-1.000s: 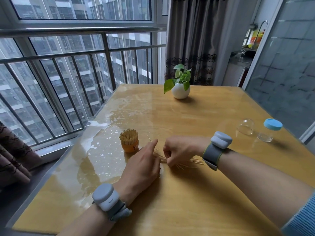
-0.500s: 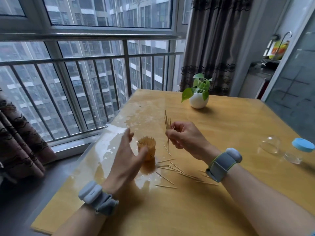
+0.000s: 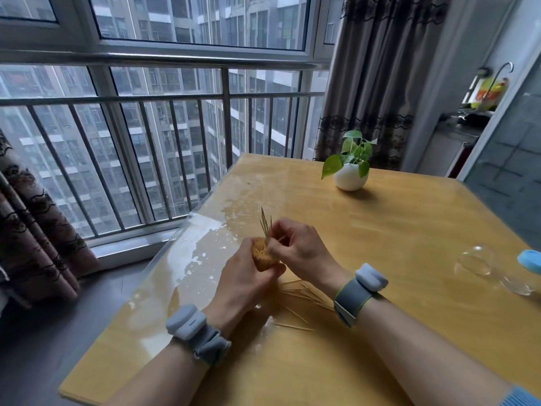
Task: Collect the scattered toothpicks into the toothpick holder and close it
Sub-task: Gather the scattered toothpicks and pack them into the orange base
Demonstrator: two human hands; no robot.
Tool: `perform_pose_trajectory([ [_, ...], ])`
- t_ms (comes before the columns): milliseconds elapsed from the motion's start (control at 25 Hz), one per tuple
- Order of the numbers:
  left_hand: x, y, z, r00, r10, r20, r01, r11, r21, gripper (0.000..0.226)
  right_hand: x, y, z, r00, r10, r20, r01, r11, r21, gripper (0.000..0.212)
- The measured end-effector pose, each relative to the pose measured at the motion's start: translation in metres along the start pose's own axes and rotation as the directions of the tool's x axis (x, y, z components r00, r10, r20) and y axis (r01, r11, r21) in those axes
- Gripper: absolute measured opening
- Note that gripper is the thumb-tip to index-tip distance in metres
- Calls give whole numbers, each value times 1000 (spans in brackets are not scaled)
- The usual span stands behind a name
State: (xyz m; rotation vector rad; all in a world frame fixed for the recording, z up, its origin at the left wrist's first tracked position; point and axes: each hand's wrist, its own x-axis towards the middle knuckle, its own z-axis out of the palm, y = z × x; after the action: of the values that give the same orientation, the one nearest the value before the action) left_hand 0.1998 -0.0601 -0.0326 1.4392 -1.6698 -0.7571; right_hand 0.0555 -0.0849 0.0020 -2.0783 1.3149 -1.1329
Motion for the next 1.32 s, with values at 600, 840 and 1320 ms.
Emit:
perform_pose_trajectory([
  [600, -6, 18, 26, 977, 209, 46, -212, 975, 61, 36, -13, -25, -39, 962, 8, 272, 126, 873, -471, 37],
  [840, -8, 25, 31, 956, 280, 89, -288, 953, 91, 26, -16, -30, -40, 974, 1, 228, 137, 798, -587, 63],
  [1320, -16, 49, 38, 941, 328, 89, -331, 943, 25, 20, -27, -26, -69, 906, 218, 362, -46, 903, -428, 55],
])
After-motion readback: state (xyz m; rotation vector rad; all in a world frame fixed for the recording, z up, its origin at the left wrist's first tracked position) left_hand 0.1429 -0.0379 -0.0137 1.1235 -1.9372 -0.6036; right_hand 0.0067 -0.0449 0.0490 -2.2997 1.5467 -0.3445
